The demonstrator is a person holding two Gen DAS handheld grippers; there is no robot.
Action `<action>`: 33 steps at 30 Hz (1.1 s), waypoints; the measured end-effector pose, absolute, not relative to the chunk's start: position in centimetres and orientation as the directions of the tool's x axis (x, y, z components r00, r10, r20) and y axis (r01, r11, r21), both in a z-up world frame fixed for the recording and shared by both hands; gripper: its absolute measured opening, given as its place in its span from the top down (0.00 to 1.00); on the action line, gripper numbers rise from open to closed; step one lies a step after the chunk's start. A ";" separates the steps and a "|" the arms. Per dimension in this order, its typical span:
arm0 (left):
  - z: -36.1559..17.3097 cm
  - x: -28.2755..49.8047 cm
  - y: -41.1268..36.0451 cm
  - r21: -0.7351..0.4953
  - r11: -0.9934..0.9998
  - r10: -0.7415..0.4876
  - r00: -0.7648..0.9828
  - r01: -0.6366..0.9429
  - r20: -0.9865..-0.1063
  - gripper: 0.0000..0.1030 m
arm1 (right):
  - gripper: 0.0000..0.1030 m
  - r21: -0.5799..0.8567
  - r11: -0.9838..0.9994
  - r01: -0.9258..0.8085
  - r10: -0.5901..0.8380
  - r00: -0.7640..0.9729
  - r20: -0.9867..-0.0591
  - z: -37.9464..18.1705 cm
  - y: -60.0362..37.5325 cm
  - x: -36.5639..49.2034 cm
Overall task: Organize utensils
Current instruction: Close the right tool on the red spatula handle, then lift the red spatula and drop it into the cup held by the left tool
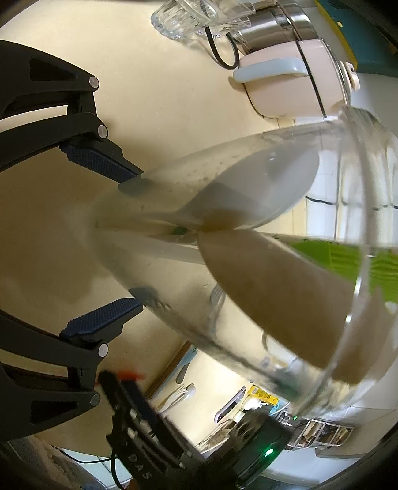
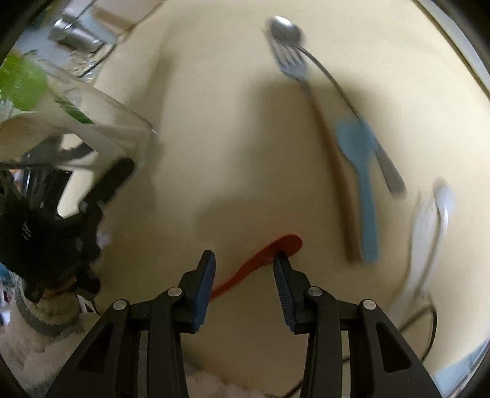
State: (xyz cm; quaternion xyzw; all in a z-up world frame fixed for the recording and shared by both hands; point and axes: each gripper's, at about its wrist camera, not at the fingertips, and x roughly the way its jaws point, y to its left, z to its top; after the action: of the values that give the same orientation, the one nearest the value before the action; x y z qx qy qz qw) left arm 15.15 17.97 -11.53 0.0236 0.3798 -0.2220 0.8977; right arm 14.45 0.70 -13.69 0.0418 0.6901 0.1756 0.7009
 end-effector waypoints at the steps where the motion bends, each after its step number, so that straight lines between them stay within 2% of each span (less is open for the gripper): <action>1: -11.5 15.2 18.0 -0.127 0.900 -0.381 0.613 0.417 -0.692 0.22 | 0.61 0.293 0.928 -0.231 0.304 0.012 -0.952 -13.5 1.5 14.7; 5: -11.5 15.1 18.0 -0.126 0.899 -0.382 0.613 0.418 -0.692 0.22 | 0.61 0.234 0.909 -0.345 0.276 0.075 -0.958 -12.7 3.5 15.2; 9: -11.6 15.2 18.1 -0.131 0.901 -0.382 0.613 0.414 -0.692 0.22 | 0.61 0.209 0.927 -0.313 0.251 0.102 -0.963 -11.7 2.3 14.9; 11: -11.6 15.3 18.1 -0.133 0.901 -0.383 0.611 0.414 -0.693 0.22 | 0.61 0.202 0.941 -0.273 0.241 0.118 -0.963 -10.0 -2.4 14.6; 18: -11.6 15.3 17.9 -0.128 0.901 -0.379 0.611 0.414 -0.695 0.22 | 0.61 0.192 0.948 -0.255 0.226 0.109 -0.968 -11.5 -2.9 15.8; 23: -11.6 15.4 17.7 -0.126 0.902 -0.377 0.612 0.413 -0.695 0.22 | 0.61 0.013 0.936 -0.352 0.089 0.200 -0.976 -12.3 0.6 15.4; 25: -11.6 15.3 17.7 -0.127 0.902 -0.378 0.612 0.413 -0.695 0.22 | 0.61 0.014 0.936 -0.353 0.094 0.212 -0.973 -12.5 1.2 15.6; 27: -11.6 15.3 17.7 -0.127 0.902 -0.378 0.612 0.413 -0.695 0.22 | 0.62 0.012 0.937 -0.349 0.094 0.220 -0.971 -12.7 2.1 15.9; 29: -11.6 15.4 17.7 -0.129 0.902 -0.377 0.610 0.411 -0.697 0.22 | 0.73 0.013 0.934 -0.358 0.101 0.226 -0.969 -12.8 2.6 15.9; 33: -11.7 15.5 17.6 -0.129 0.902 -0.377 0.609 0.411 -0.698 0.22 | 0.74 0.079 0.944 -0.320 0.153 0.215 -0.965 -12.3 0.7 15.1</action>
State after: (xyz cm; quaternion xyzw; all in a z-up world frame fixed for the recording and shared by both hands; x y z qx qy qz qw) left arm 15.46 17.58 -11.66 0.0220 0.3837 -0.2198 0.8967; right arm 15.15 0.66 -12.30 -0.0685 0.6078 0.1524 0.7763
